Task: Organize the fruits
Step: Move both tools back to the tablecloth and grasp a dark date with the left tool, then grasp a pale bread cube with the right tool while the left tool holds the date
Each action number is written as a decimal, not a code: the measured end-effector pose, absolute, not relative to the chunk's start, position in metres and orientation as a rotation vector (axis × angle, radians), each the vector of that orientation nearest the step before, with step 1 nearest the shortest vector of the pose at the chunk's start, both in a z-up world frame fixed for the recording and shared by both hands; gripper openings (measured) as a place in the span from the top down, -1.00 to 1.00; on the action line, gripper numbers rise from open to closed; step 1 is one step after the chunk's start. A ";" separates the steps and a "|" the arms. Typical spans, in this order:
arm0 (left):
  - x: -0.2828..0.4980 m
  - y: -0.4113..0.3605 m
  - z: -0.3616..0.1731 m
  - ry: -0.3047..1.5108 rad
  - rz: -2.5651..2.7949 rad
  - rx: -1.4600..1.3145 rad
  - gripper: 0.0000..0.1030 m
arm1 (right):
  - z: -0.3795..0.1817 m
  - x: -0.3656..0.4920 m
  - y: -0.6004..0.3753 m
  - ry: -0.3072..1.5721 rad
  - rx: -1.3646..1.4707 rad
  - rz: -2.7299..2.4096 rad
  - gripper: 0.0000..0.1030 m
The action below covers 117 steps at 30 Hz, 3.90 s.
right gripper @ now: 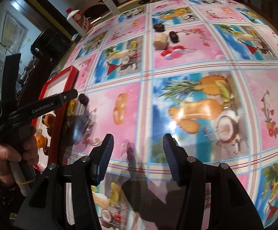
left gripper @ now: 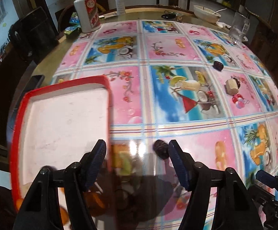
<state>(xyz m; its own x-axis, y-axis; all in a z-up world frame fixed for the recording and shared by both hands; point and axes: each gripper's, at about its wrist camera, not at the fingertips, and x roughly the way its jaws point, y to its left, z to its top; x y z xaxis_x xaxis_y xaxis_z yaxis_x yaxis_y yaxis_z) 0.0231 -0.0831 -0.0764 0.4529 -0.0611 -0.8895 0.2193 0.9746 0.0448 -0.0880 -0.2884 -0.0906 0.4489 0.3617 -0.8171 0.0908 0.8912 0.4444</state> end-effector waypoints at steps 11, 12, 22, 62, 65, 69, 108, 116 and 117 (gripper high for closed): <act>0.022 -0.107 -0.080 1.080 -0.156 0.211 -0.30 | -0.067 -0.043 -0.342 1.004 0.446 0.120 -0.07; 0.024 -0.108 -0.082 1.089 -0.151 0.213 -0.30 | -0.064 -0.036 -0.345 0.997 0.435 0.115 -0.07; 0.030 -0.108 -0.099 1.153 -0.164 0.157 0.36 | -0.076 0.048 -0.354 1.027 0.384 0.106 0.14; 0.031 -0.111 -0.100 1.128 -0.225 0.161 0.53 | -0.115 0.099 -0.375 1.256 0.890 0.142 0.58; 0.032 -0.111 -0.100 1.132 -0.226 0.162 0.53 | -0.116 0.099 -0.378 1.255 0.947 0.131 0.57; 0.033 -0.110 -0.100 1.132 -0.227 0.162 0.53 | -0.114 0.100 -0.378 1.277 0.951 0.145 0.57; -0.001 -0.062 -0.072 1.075 -0.395 -0.012 0.54 | -0.083 0.088 -0.297 1.262 0.570 0.338 0.46; -0.031 -0.009 -0.048 1.044 -0.284 0.043 0.54 | -0.065 0.055 -0.200 1.243 0.541 0.550 0.46; -0.033 -0.003 -0.047 1.041 -0.268 0.051 0.54 | -0.064 0.051 -0.183 1.248 0.534 0.577 0.46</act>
